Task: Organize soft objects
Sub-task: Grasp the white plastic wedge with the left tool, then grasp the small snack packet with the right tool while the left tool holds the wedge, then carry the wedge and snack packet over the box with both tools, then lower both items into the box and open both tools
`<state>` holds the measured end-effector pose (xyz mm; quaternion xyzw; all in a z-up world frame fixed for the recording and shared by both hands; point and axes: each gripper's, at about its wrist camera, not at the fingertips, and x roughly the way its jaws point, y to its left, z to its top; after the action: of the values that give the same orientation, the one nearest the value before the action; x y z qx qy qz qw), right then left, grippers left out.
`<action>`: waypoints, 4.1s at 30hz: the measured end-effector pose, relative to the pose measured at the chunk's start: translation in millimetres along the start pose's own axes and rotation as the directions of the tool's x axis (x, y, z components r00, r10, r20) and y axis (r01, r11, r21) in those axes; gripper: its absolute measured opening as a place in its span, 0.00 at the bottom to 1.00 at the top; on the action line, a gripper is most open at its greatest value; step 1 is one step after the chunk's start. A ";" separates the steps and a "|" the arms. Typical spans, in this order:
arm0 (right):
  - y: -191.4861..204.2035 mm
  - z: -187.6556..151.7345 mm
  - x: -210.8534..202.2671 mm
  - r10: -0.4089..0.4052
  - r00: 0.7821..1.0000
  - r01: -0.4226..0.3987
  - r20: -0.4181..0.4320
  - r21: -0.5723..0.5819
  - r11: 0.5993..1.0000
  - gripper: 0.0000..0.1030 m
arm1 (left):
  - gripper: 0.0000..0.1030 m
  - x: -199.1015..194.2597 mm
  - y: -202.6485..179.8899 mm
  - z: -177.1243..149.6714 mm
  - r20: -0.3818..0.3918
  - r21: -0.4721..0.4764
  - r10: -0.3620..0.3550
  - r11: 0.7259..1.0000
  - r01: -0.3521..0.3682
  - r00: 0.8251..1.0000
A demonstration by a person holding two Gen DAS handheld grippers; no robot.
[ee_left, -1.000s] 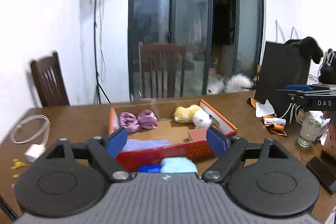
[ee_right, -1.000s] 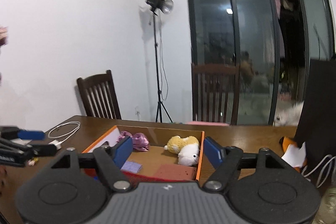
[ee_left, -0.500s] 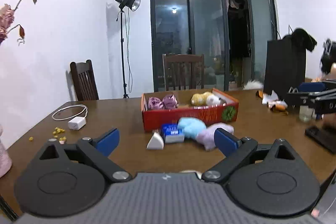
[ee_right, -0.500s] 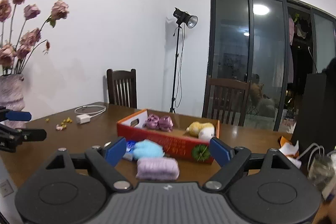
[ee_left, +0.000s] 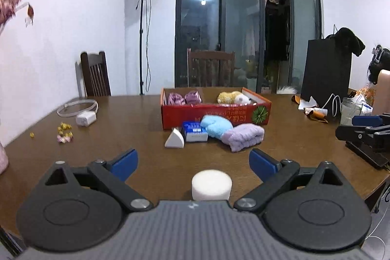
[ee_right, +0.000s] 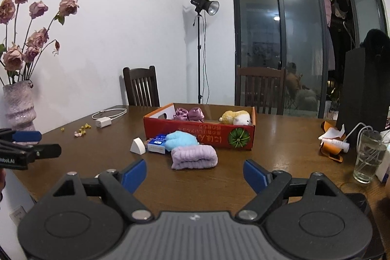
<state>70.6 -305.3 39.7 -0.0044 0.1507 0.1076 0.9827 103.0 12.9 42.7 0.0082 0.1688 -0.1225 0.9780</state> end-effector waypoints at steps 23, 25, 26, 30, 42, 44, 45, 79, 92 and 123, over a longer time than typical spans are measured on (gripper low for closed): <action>9.0 6.8 134.8 0.036 0.987 -0.033 -0.156 0.020 0.999 0.83 | 0.96 121.4 14.3 -10.9 -0.147 -0.048 -0.126 0.992 0.120 0.981; 12.1 11.8 147.7 0.039 0.987 -0.037 -0.157 0.016 0.999 0.82 | 0.96 128.7 18.4 -6.6 -0.146 -0.050 -0.136 0.990 0.130 0.980; 13.4 14.1 153.9 0.045 0.987 -0.044 -0.156 0.014 0.999 0.82 | 0.96 134.7 22.1 -4.4 -0.148 -0.058 -0.136 0.990 0.129 0.980; 27.9 25.9 186.1 0.087 0.984 -0.091 -0.157 -0.017 0.996 0.78 | 0.95 161.4 44.1 9.1 -0.135 -0.069 -0.091 0.994 0.082 0.987; 49.5 56.4 258.1 0.138 0.980 -0.147 -0.142 -0.057 0.987 0.66 | 0.36 263.4 71.5 29.6 -0.252 -0.053 -0.188 0.982 0.181 0.949; 52.2 54.3 266.9 0.143 0.977 -0.153 -0.155 -0.056 0.987 0.64 | 0.31 267.0 75.2 24.9 -0.257 -0.071 -0.183 0.983 0.170 0.949; 53.9 53.0 271.1 0.146 0.975 -0.157 -0.165 -0.056 0.986 0.60 | 0.30 263.0 78.6 24.5 -0.244 -0.082 -0.194 0.980 0.179 0.950; 56.9 67.2 184.8 0.124 0.983 -0.146 -0.138 -0.165 0.976 0.12 | 0.29 164.7 83.2 38.9 -0.115 -0.318 -0.100 0.946 0.059 0.988; -29.7 29.5 113.8 0.041 0.995 -0.037 -0.093 0.048 0.998 0.12 | 0.30 143.9 -4.1 65.2 -0.065 -0.184 -0.200 0.965 0.185 0.978; -89.5 141.2 503.0 0.100 0.957 -0.028 -0.273 0.258 0.966 0.52 | 0.49 434.9 89.2 136.4 -0.225 -0.111 -0.151 0.985 0.129 0.963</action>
<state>599.9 -281.2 22.9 0.1095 0.3027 0.1178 0.9394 566.4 -11.4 24.6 -0.0360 0.2879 -0.1813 0.9397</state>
